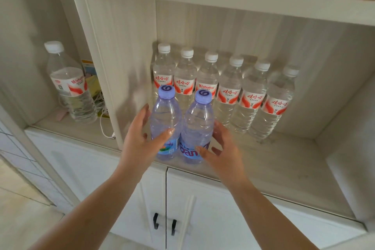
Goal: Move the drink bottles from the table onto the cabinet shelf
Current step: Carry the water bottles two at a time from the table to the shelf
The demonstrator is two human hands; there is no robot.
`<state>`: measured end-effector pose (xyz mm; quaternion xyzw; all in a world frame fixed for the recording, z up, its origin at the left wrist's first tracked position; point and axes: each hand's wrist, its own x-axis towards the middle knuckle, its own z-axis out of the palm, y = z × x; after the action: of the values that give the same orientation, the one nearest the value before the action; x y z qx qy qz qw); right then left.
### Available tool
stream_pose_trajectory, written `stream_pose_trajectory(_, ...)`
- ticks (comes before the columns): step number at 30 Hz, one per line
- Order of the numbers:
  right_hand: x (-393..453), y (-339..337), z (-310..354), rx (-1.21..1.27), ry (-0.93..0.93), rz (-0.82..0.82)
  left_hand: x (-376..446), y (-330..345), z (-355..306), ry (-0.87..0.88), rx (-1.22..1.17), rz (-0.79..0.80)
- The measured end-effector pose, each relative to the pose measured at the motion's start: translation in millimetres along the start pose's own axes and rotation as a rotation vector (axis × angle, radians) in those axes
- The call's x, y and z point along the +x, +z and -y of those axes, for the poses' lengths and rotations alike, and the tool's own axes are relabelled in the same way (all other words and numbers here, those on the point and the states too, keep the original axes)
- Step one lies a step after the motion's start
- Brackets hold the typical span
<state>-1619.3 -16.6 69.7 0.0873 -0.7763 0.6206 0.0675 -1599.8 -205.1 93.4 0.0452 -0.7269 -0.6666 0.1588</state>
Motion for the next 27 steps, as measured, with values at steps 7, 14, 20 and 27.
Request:
stream_pose_trajectory(7, -10, 3, -16, 0.010, 0.000, 0.036, -42, 10, 28, 0.034, 0.006, 0.005)
stream_pose_trajectory(14, 0, 10, -20, 0.025, -0.021, 0.010, -38, 15, 31, 0.007, -0.036, 0.000)
stream_pose_trajectory(20, 23, 19, -19, -0.024, -0.016, 0.026, -10, 15, 34, 0.002, 0.017, -0.015)
stream_pose_trajectory(27, 58, 40, -26, -0.156, -0.041, -0.025, 24, 20, 40, -0.038, 0.060, -0.111)
